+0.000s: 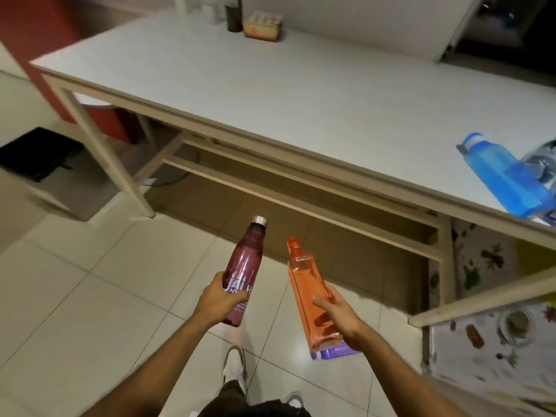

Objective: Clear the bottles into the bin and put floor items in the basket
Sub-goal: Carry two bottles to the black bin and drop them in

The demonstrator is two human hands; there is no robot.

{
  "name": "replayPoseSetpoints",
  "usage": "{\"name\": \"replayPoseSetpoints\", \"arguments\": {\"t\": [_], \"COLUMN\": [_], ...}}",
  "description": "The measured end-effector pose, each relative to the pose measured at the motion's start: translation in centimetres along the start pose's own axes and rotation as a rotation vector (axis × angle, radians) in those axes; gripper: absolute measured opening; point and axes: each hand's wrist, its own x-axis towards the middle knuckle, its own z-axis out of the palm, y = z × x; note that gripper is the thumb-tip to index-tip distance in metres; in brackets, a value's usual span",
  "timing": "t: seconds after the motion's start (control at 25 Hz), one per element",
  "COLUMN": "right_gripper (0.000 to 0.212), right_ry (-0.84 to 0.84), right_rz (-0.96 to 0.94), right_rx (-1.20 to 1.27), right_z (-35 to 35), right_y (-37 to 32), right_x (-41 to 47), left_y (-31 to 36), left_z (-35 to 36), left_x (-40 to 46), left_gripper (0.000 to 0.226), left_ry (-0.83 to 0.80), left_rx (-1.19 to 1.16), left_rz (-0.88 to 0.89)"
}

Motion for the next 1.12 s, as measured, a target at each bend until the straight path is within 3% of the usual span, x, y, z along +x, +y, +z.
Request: {"name": "replayPoseSetpoints", "arguments": {"t": [0.44, 0.68, 1.12], "right_gripper": [0.055, 0.054, 0.057], "right_ry": [-0.25, -0.35, -0.404], "right_rz": [-0.108, -0.219, -0.225], "right_rx": [-0.175, -0.231, -0.294], "right_z": [11.4, 20.8, 32.8], "right_y": [-7.3, -14.6, -23.7], "right_x": [3.7, 8.1, 18.5], "left_y": [-7.3, -10.5, -11.6], "left_z": [-9.9, -19.1, -31.9], "left_x": [-5.3, -3.2, 3.7], "left_gripper": [0.071, 0.069, 0.076], "left_ry": [0.271, 0.356, 0.435], "left_rx": [-0.302, -0.398, -0.449], "left_rz": [-0.107, -0.132, -0.118]}}
